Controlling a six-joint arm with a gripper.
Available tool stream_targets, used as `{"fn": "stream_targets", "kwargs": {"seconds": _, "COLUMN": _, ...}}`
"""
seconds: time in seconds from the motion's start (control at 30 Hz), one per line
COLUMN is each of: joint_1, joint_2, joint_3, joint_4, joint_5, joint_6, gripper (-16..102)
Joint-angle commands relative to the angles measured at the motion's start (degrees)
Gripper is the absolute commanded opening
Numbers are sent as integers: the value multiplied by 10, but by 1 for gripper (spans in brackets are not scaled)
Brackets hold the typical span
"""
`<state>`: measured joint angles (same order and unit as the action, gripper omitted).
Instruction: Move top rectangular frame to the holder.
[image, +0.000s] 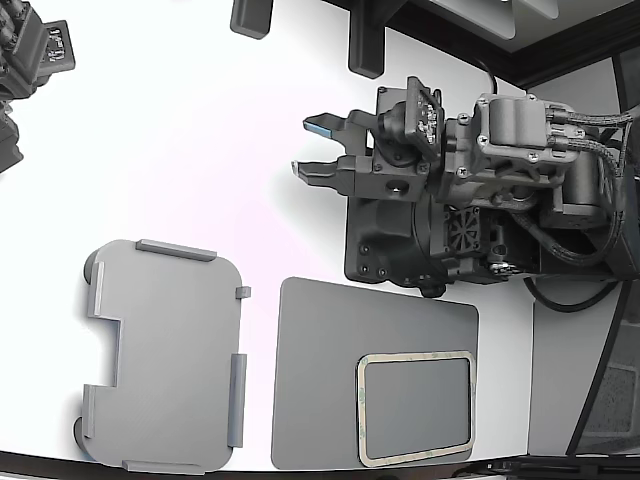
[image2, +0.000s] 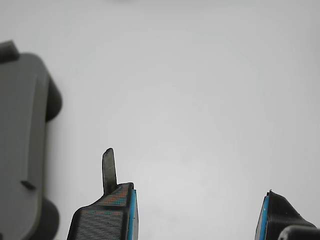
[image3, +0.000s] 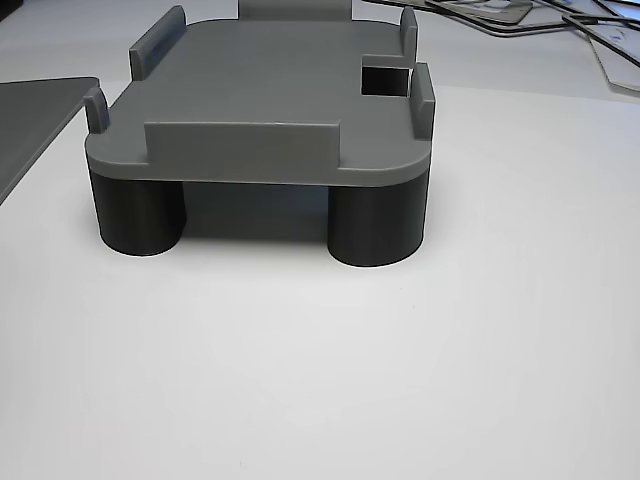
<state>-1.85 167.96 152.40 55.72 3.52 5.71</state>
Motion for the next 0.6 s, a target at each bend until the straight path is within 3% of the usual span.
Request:
{"fn": "stream_targets", "kwargs": {"seconds": 0.0, "joint_1": -9, "joint_2": 5, "joint_3": -15, "joint_4": -4, "joint_5": -15, "joint_6": -13, "gripper": 100}}
{"fn": "stream_targets", "kwargs": {"seconds": 0.57, "joint_1": -8, "joint_2": -13, "joint_3": -60, "joint_4": -4, "joint_5": -11, "joint_6": -18, "gripper": 100}}
